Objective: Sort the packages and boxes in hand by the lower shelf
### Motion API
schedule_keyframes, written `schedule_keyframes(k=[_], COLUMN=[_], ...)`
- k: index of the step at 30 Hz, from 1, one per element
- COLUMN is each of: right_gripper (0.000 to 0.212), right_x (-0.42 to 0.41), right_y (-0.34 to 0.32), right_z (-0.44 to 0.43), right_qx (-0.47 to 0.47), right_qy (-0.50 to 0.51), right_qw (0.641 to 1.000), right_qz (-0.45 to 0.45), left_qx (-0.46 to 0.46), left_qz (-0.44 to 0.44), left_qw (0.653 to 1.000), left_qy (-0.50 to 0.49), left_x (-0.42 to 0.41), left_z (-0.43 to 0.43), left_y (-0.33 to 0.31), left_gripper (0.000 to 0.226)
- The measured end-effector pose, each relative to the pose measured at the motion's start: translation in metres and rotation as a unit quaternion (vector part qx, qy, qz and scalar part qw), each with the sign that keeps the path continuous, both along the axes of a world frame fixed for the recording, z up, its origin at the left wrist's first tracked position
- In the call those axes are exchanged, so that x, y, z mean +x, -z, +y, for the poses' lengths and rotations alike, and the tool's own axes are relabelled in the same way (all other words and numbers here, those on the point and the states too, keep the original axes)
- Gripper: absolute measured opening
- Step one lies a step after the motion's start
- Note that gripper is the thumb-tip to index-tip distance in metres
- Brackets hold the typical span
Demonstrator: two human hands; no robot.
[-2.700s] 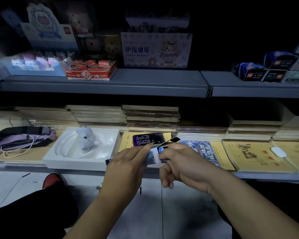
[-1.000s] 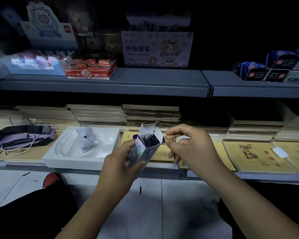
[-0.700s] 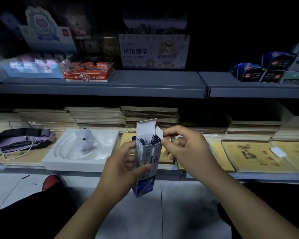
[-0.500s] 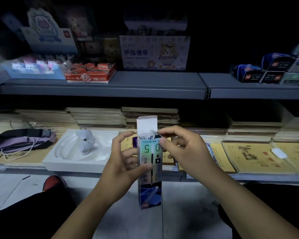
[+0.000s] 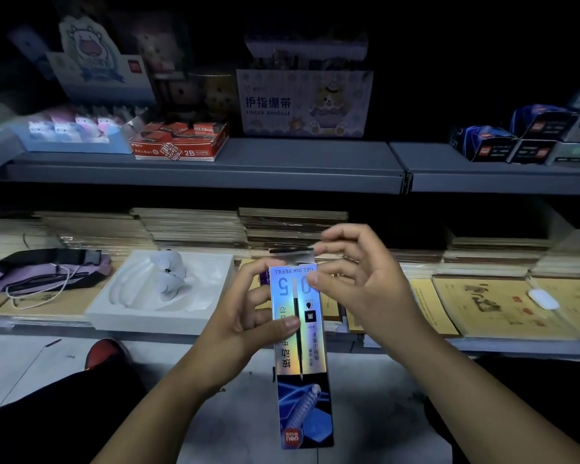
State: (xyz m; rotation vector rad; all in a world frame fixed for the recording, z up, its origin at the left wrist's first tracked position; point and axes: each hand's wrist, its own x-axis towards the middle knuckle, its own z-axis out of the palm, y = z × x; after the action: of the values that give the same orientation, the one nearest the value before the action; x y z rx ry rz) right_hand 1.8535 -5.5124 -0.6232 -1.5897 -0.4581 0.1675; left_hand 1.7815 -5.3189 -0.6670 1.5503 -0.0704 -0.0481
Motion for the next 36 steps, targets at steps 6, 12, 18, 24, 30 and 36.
schedule_keyframes(k=[6, 12, 18, 24, 30, 36], right_gripper=[0.010, 0.009, 0.012, 0.017, 0.036, 0.024], right_x=[0.001, 0.004, 0.007, 0.007, 0.004, 0.007], right_y=[0.001, 0.003, 0.005, 0.007, 0.014, 0.022], right_z=[0.001, 0.001, 0.001, 0.001, 0.004, 0.007], right_qx=[-0.005, -0.015, -0.025, -0.043, -0.034, -0.061], right_qy=[0.026, 0.025, 0.016, -0.012, -0.057, -0.057], right_qw=[1.000, 0.999, 0.999, 0.999, 0.997, 0.996], right_qz=[-0.016, -0.017, 0.012, 0.019, 0.042, 0.002], left_qx=[-0.005, 0.001, 0.026, 0.018, -0.028, -0.031], left_qz=[-0.005, -0.014, -0.023, -0.018, -0.022, -0.014], left_qw=[1.000, 1.000, 0.999, 0.999, 0.999, 0.999], left_qy=[0.006, -0.006, -0.006, -0.021, -0.031, -0.039], left_x=[-0.001, 0.000, -0.001, 0.000, 0.002, 0.004], left_z=[-0.005, -0.006, -0.004, -0.005, -0.002, -0.001], left_y=[-0.004, -0.003, -0.003, -0.001, -0.001, 0.001], left_gripper=[0.057, 0.065, 0.084, 0.066, 0.065, 0.058])
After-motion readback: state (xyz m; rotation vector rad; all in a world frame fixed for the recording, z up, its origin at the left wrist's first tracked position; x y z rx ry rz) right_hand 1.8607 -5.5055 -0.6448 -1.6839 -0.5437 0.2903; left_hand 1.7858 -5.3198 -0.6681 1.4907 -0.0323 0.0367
